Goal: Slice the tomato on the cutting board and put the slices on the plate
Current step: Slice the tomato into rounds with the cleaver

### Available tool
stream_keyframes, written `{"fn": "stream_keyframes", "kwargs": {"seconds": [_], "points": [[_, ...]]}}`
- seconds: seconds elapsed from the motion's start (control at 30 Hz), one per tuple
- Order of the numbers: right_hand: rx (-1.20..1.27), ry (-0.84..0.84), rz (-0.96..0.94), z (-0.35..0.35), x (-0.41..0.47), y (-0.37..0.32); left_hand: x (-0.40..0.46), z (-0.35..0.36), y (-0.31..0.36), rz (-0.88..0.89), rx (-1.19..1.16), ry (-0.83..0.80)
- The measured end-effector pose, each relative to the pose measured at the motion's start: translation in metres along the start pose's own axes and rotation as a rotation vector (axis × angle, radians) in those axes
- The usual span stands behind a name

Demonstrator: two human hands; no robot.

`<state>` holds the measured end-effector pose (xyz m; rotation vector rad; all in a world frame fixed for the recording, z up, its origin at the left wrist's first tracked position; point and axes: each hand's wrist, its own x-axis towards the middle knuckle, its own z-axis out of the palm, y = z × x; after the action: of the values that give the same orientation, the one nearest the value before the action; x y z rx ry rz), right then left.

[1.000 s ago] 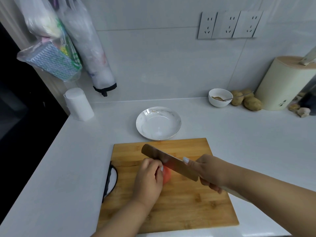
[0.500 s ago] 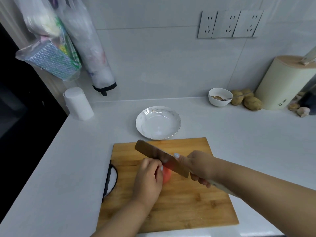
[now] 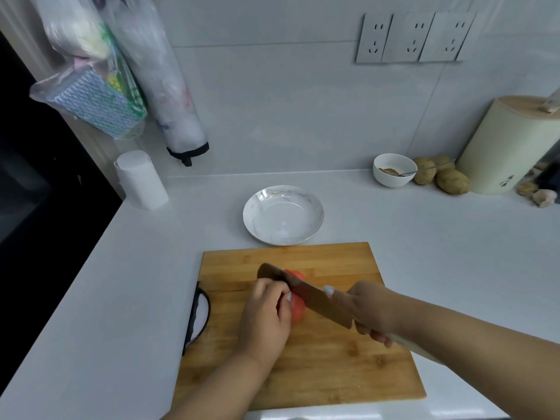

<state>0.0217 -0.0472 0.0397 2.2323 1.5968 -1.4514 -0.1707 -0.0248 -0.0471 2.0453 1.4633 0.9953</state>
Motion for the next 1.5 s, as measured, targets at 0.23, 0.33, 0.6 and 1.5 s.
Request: {"fn": "stream_keyframes", "kwargs": {"seconds": [0.23, 0.33, 0.6, 1.5], "points": [[-0.053, 0.001, -0.05, 0.013, 0.029, -0.017, -0.001, -0.001, 0.001, -0.008, 0.014, -0.012], [-0.004, 0.008, -0.038, 0.013, 0.03, -0.012, -0.002, -0.003, 0.001, -0.009, 0.003, -0.034], [0.002, 0.014, -0.056, 0.008, 0.012, -0.011, -0.001, -0.004, 0.004, -0.019, 0.021, -0.042], [0.015, 0.019, -0.09, -0.007, -0.011, -0.025, -0.002, -0.004, 0.003, -0.018, 0.004, -0.037]]}}
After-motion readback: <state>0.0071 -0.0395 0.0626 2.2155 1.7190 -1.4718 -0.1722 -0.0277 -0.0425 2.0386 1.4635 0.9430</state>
